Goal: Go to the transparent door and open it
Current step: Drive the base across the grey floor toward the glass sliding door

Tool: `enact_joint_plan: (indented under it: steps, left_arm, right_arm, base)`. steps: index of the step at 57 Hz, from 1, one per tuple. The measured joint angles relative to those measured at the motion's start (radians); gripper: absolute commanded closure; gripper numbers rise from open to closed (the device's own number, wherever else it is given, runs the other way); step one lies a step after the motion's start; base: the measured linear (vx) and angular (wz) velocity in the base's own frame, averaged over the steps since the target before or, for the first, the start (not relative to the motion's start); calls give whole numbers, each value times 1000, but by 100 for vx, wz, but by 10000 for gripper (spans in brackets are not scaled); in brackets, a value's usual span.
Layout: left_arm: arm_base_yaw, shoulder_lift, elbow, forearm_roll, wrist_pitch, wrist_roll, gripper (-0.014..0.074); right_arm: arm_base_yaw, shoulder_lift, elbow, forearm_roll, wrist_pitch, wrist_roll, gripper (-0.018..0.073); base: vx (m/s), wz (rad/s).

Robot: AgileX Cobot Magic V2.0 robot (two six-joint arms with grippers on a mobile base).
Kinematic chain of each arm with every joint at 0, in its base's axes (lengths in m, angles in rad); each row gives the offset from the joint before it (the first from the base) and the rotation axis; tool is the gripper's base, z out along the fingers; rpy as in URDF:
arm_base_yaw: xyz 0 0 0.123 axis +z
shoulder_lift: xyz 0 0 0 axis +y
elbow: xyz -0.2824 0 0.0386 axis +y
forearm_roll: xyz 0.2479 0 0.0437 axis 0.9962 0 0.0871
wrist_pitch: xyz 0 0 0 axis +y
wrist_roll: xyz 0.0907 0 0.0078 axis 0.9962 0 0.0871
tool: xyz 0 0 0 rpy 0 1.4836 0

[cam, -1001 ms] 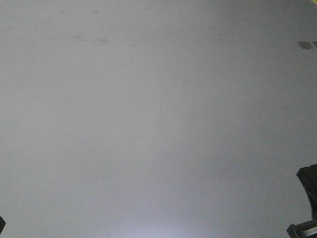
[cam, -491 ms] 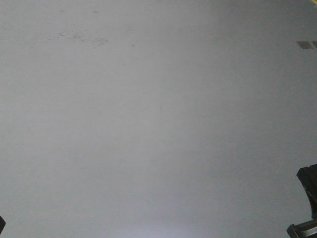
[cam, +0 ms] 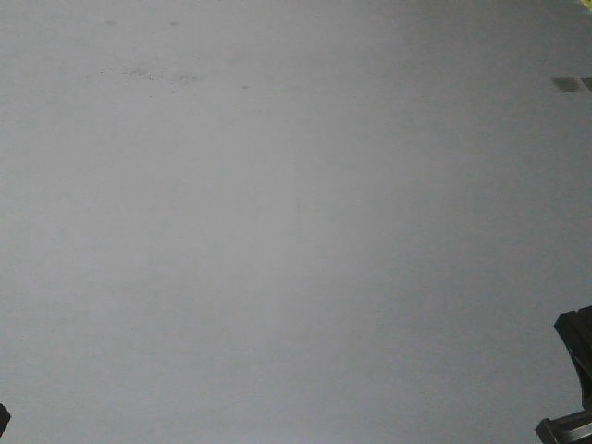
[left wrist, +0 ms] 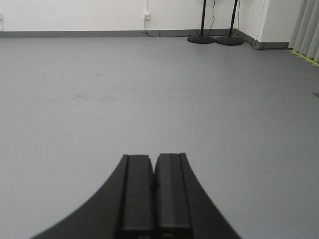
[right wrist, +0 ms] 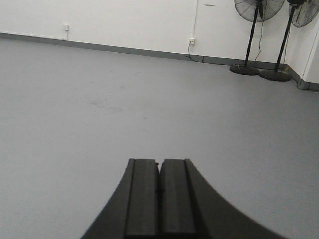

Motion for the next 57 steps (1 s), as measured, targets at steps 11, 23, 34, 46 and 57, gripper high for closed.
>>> enact_joint_plan:
  steps: [11,23,34,46,57]
  left_arm:
    - [0,0,0,0,0,0,596]
    - [0,0,0,0,0,0,596]
    - [0,0,0,0,0,0,596]
    - [0,0,0,0,0,0,596]
    - [0,0,0,0,0,0,596]
  right_arm:
    - [0,0,0,0,0,0,561]
    - [0,0,0,0,0,0,561]
    - [0,0,0,0,0,0,561]
    - [0,0,0,0,0,0,561]
    - [0,0,0,0,0,0,561]
  base:
    - [13,13]
    - [15,9]
    - [21,3]
    - [29,13]
    - [35,25]
